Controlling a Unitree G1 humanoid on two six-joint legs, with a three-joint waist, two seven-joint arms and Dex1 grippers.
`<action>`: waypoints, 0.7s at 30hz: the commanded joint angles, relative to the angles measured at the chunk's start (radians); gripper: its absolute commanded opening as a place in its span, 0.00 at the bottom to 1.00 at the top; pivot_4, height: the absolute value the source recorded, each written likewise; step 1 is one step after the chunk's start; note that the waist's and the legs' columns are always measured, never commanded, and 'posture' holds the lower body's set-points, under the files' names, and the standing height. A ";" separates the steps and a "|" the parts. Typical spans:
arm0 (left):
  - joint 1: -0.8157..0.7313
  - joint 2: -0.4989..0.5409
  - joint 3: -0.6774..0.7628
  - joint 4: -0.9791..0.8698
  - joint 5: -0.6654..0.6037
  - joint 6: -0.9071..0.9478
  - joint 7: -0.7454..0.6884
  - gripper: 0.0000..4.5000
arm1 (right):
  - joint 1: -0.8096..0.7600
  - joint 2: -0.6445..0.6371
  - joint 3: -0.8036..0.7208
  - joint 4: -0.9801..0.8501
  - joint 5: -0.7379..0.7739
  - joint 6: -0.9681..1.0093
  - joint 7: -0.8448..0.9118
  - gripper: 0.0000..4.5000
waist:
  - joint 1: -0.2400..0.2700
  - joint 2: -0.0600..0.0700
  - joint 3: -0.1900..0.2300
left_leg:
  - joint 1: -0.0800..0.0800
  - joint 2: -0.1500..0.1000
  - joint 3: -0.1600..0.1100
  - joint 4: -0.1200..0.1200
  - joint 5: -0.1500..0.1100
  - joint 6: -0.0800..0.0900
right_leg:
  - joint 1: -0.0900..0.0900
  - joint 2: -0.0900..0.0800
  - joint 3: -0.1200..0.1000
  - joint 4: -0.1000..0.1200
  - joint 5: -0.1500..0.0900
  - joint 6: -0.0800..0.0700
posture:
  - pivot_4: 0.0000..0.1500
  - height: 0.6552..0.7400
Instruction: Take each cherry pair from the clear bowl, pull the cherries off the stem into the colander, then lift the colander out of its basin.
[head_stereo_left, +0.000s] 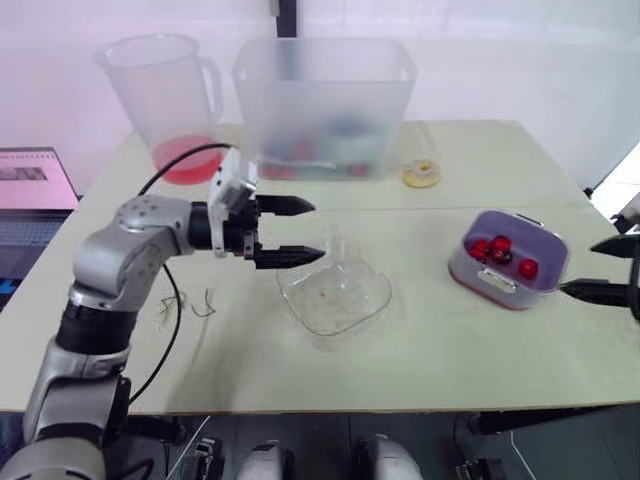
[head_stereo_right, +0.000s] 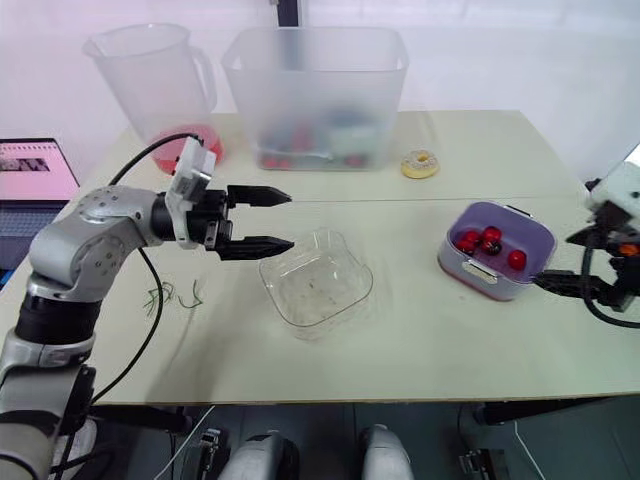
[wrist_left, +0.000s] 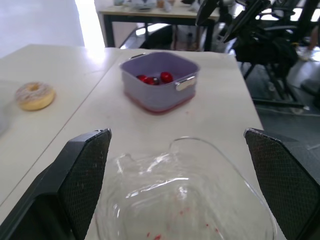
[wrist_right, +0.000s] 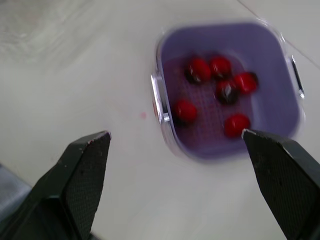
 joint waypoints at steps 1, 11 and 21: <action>0.029 0.010 0.059 -0.107 -0.048 0.036 0.059 0.99 | -0.183 0.039 0.254 0.085 -0.046 -0.054 -0.041 1.00 | 0.005 -0.001 0.000 | -0.001 0.000 0.000 0.001 0.000 0.000 | 0.000 0.000 0.000 0.000 0.000 0.000 | 1.00 0.39; 0.106 0.045 0.097 -0.223 -0.076 0.091 0.154 1.00 | -0.418 0.172 0.606 0.218 -0.207 -0.105 0.003 0.81 | 0.005 -0.001 0.000 | -0.003 0.000 -0.002 0.003 0.000 0.000 | -0.001 -0.001 -0.002 0.001 0.000 0.000 | 1.00 0.39; 0.097 0.067 0.102 -0.256 -0.095 0.117 0.198 1.00 | -0.432 0.204 0.647 0.220 -0.289 -0.090 -0.018 0.51 | 0.006 0.000 0.000 | -0.003 0.000 -0.002 0.004 0.000 -0.001 | 0.000 -0.001 -0.003 0.002 0.000 0.000 | 1.00 0.39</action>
